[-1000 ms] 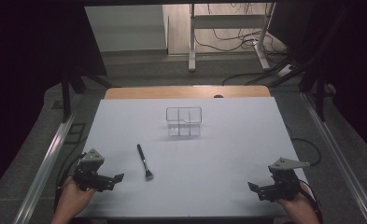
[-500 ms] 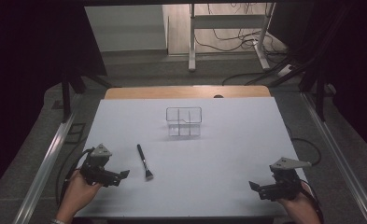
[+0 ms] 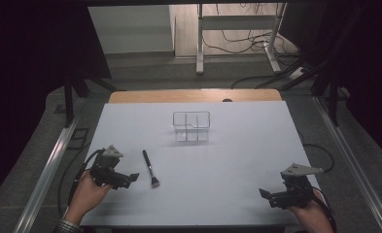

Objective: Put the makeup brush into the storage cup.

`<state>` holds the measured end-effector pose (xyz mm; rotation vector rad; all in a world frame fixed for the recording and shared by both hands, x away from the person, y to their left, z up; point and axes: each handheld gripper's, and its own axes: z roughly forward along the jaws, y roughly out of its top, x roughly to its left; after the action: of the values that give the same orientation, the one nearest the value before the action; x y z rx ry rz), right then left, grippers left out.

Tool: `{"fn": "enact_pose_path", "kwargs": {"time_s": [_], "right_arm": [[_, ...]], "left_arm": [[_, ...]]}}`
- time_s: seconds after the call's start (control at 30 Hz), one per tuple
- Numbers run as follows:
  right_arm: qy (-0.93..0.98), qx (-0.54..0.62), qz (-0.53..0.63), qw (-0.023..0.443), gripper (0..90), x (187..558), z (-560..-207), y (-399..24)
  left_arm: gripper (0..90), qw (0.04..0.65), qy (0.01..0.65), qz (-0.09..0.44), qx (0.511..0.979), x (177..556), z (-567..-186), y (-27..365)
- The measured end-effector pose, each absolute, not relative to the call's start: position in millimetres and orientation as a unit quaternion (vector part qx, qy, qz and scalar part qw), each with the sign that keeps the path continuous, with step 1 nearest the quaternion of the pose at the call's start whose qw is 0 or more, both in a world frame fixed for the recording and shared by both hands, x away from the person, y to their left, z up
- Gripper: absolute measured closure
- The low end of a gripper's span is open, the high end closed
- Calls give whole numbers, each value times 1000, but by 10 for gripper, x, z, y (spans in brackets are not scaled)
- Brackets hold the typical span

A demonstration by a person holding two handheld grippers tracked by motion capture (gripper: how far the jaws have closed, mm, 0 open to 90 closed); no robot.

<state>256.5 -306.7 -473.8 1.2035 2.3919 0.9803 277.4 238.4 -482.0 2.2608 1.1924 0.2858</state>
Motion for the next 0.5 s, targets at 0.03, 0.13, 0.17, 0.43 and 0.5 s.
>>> {"fn": "enact_pose_path", "kwargs": {"time_s": [0.03,0.13,0.17,0.43,0.5], "right_arm": [[830,418,340,145,0,2565,-4738,-3067],[830,418,341,144,0,2565,-4739,-3070],[830,418,341,144,0,2565,-4739,-3070],[831,416,340,144,0,2564,-4739,-3064],[831,417,340,144,0,2564,-4739,-3063]], "left_arm": [[0,281,445,107,844,2774,-4820,2384],[0,277,447,102,845,2817,-4824,2336],[0,275,444,101,847,2836,-4825,2325],[0,273,450,93,845,2932,-4823,2239],[0,271,450,93,846,2941,-4822,2231]]}}
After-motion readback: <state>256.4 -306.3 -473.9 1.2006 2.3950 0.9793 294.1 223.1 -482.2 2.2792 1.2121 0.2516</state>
